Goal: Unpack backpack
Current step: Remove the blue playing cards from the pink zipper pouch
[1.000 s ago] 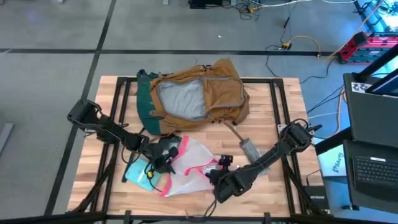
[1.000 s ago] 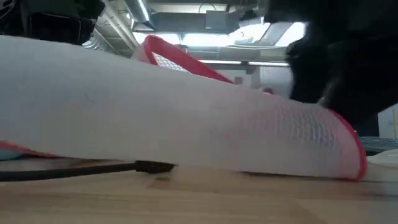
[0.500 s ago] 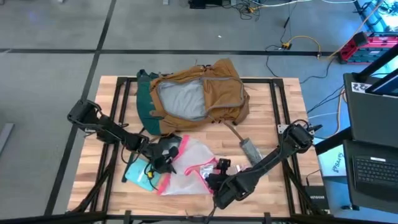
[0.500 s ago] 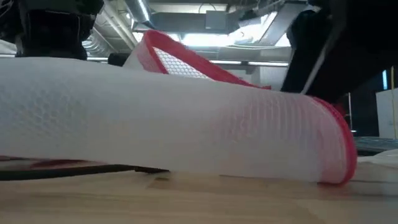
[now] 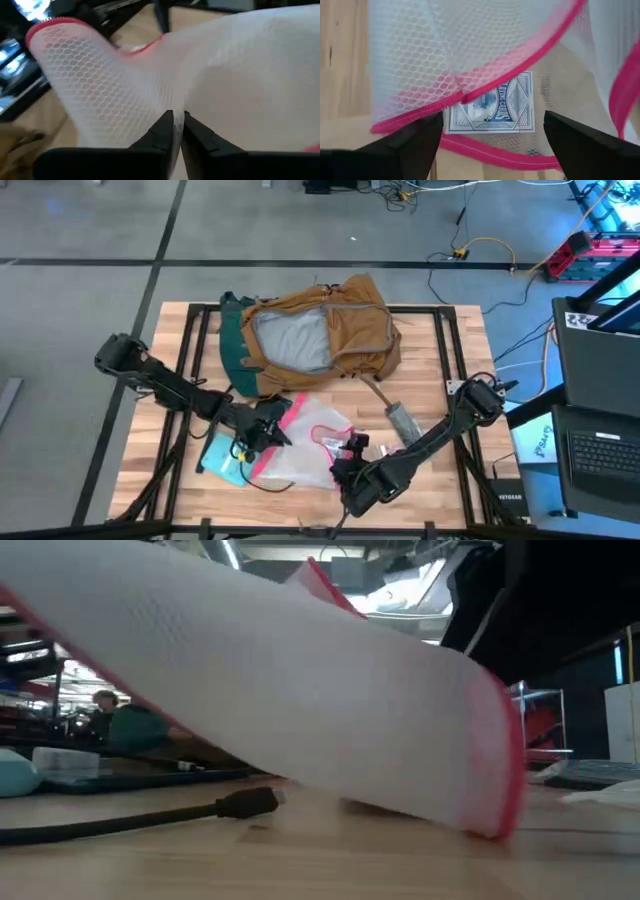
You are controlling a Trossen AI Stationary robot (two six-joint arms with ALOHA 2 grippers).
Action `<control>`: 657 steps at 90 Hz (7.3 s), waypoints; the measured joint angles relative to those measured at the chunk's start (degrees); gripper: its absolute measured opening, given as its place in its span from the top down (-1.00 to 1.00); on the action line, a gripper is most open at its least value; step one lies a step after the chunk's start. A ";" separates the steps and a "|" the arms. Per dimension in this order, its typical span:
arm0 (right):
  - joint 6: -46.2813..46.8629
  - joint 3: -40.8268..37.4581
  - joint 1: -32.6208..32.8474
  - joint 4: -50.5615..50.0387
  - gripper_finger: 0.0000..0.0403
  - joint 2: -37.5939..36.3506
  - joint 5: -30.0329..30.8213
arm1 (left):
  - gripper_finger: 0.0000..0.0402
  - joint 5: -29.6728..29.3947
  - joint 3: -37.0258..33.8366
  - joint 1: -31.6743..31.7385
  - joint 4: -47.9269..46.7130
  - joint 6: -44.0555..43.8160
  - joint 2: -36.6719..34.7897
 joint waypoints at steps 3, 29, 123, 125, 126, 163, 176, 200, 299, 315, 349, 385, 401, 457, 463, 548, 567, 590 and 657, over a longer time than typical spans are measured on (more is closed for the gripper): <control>0.00 0.00 -0.04 0.01 -0.64 0.20 0.17 | 0.83 -0.97 0.00 0.00 -0.44 -0.08 -0.44; 0.08 0.02 -0.73 0.25 -0.64 2.17 0.90 | 0.39 -9.15 0.00 0.04 -2.55 -0.10 -2.60; 0.26 0.02 -3.63 0.36 -0.64 3.19 3.56 | -0.03 -18.43 2.37 -22.90 4.55 -10.40 6.06; 0.26 0.02 -3.84 0.36 -0.64 3.19 3.57 | -0.03 -18.65 2.65 -23.11 5.38 -10.50 7.31; 0.26 0.02 -4.02 0.36 -0.64 3.19 3.58 | -0.03 -18.75 2.83 -23.18 5.73 -10.55 7.96; -0.91 0.04 -6.62 0.54 -0.64 3.19 3.21 | -0.03 -32.09 18.64 -22.64 8.80 -6.02 27.96; -1.56 0.04 -6.55 0.70 -0.64 3.19 3.02 | -0.02 -33.06 23.60 -21.18 1.84 -7.25 31.26; -4.37 0.04 -6.02 0.76 -0.64 3.19 3.03 | 0.31 -36.20 25.66 -20.16 -1.82 -11.92 32.24; 3.26 0.13 -6.79 13.11 -0.64 4.89 1.10 | 1.00 -35.90 23.56 -26.67 -29.83 -14.89 20.50; 3.40 0.08 -9.50 13.23 -0.64 6.39 -2.24 | 1.00 -34.82 23.56 -26.65 -29.02 -14.92 20.46; 6.32 0.19 -10.25 5.61 -0.64 6.57 -5.60 | 1.00 -34.67 23.60 -26.67 -30.19 -15.61 20.43; 13.97 0.23 -8.39 -0.56 -0.64 6.47 -4.75 | 1.00 -32.82 23.62 -25.90 -30.13 -16.95 20.37; 16.43 0.17 -8.37 -1.44 -0.64 6.47 -4.06 | 1.00 -32.36 23.62 -25.49 -30.15 -17.04 20.37; 16.17 0.23 -8.39 -2.23 0.29 6.40 -6.99 | 1.00 -32.31 23.64 -25.40 -30.08 -17.29 20.37; 16.07 0.24 -8.39 -2.21 0.42 6.38 -7.42 | 1.00 -32.32 23.64 -25.40 -30.03 -17.29 20.37; 17.86 12.65 -2.96 -16.80 1.00 6.97 -2.09 | 1.00 -32.41 23.67 -25.32 -29.81 -17.53 20.35; 21.19 11.18 -2.62 -14.46 0.95 7.06 -1.66 | 1.00 -32.39 23.67 -24.92 -29.69 -18.01 20.35; 26.94 8.89 -2.86 -13.91 0.36 7.08 -1.08 | 1.00 -32.41 23.67 -24.70 -28.12 -17.66 20.35; 38.99 -2.63 -2.82 4.15 -0.79 7.06 7.70 | 1.00 -29.68 23.69 -22.44 -23.80 -16.20 20.35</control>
